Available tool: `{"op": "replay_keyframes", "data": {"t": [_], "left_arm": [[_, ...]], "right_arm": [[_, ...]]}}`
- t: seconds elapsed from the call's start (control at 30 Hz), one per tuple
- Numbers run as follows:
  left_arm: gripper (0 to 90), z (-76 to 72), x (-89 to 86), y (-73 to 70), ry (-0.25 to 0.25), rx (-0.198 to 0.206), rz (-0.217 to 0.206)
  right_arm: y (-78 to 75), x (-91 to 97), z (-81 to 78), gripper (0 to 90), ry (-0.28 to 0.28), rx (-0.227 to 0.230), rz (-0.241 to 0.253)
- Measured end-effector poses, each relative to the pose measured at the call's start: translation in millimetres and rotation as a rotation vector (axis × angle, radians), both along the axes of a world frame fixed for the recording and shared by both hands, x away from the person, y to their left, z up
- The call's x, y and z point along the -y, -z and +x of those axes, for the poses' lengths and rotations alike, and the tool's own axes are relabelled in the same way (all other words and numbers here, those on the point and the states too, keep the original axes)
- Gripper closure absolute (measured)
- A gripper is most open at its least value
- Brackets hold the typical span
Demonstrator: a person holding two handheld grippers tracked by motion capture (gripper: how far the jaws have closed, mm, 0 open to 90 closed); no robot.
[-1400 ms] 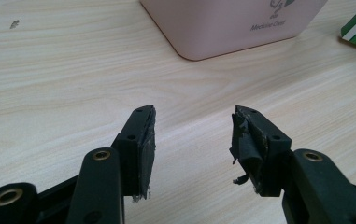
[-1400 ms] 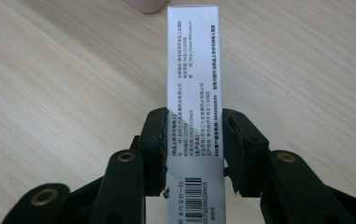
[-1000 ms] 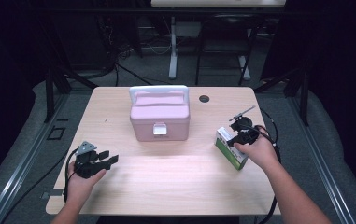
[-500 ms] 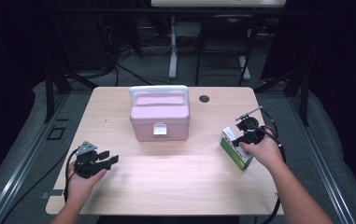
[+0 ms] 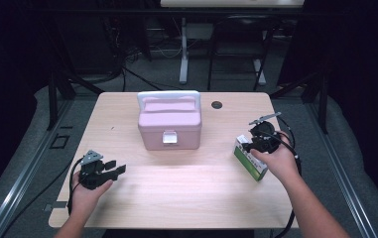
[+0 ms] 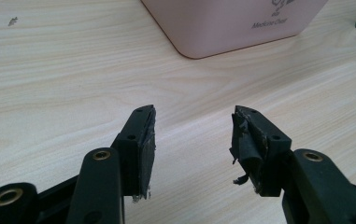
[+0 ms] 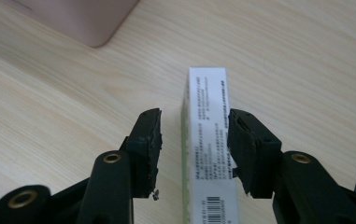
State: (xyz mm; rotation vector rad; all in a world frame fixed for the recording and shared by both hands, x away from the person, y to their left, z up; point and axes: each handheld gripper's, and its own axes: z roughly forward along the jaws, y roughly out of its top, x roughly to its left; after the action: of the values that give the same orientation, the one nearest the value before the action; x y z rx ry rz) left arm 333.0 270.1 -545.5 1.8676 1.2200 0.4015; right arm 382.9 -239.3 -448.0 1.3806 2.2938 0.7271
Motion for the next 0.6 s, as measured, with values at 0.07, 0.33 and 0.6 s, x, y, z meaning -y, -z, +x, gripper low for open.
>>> {"op": "replay_keyframes", "data": {"t": [0.07,0.33,0.6], "left_arm": [[49.4,0.0,0.0,0.0,0.001,0.000,-0.001],[52.2,-0.3,-0.1,-0.9,0.010,-0.001,-0.009],[54.7,-0.5,-0.2,-1.6,0.014,-0.002,-0.011]], "right_arm": [[-0.3,-9.6,-6.7,53.9,-0.032,0.013,0.003],[7.1,-28.8,-19.3,53.8,-0.069,0.052,0.045],[23.2,-43.2,-24.8,53.8,-0.092,0.045,0.064]]}}
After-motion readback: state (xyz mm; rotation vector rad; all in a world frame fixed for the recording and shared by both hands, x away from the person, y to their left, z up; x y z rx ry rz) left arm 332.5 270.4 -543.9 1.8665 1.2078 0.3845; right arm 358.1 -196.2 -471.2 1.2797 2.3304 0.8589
